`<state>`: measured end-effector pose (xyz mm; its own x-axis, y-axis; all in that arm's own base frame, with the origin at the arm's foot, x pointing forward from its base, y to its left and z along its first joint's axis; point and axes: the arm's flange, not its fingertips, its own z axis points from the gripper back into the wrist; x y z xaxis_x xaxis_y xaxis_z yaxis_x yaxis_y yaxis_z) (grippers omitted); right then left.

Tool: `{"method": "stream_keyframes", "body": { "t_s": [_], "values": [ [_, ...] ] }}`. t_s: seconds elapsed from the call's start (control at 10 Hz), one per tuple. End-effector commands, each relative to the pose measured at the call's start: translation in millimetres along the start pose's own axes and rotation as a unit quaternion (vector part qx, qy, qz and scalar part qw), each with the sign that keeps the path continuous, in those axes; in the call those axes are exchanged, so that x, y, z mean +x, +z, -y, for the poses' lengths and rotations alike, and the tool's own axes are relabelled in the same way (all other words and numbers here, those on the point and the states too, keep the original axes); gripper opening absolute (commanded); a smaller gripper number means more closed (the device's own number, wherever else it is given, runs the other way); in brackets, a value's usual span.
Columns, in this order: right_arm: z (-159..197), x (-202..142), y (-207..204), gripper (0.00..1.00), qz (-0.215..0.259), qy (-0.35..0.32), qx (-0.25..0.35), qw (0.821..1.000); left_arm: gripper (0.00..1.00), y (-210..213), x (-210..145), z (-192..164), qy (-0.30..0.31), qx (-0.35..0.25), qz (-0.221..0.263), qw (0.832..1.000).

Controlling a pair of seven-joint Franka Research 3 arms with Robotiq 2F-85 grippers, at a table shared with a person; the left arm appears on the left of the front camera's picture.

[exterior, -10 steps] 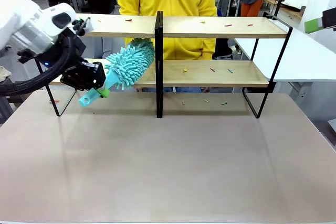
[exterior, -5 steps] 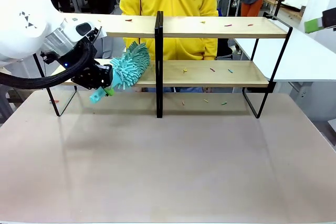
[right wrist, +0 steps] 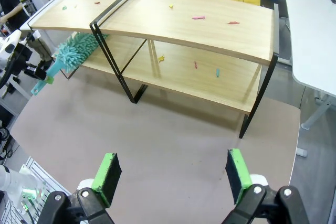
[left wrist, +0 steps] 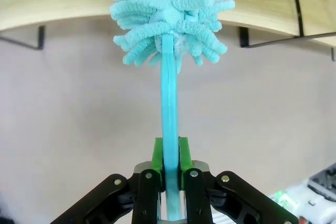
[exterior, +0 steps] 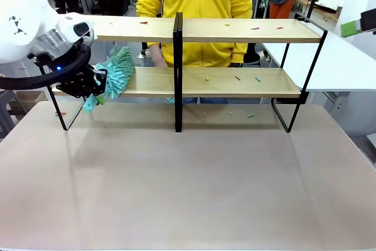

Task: Clean the shelves.
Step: Clean a randomly selected level of the Shelf with the Duster.

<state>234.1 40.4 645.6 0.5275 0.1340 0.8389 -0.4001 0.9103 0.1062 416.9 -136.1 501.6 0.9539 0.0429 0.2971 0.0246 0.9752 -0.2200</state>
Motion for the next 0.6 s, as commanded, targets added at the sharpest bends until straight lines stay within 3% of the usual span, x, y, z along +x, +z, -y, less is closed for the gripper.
{"method": "stream_keyframes", "body": {
  "t_s": [0.0,0.5],
  "values": [
    [0.6,0.7,0.5,1.0,0.001,-0.001,0.003,1.0,0.13,16.0,-15.2,2.3,0.044,0.028,-0.01,0.999],
    [0.6,0.7,0.5,1.0,0.001,-0.001,0.003,1.0,0.13,27.8,-26.1,-15.5,0.117,0.09,-0.009,0.989]
  ]
}}
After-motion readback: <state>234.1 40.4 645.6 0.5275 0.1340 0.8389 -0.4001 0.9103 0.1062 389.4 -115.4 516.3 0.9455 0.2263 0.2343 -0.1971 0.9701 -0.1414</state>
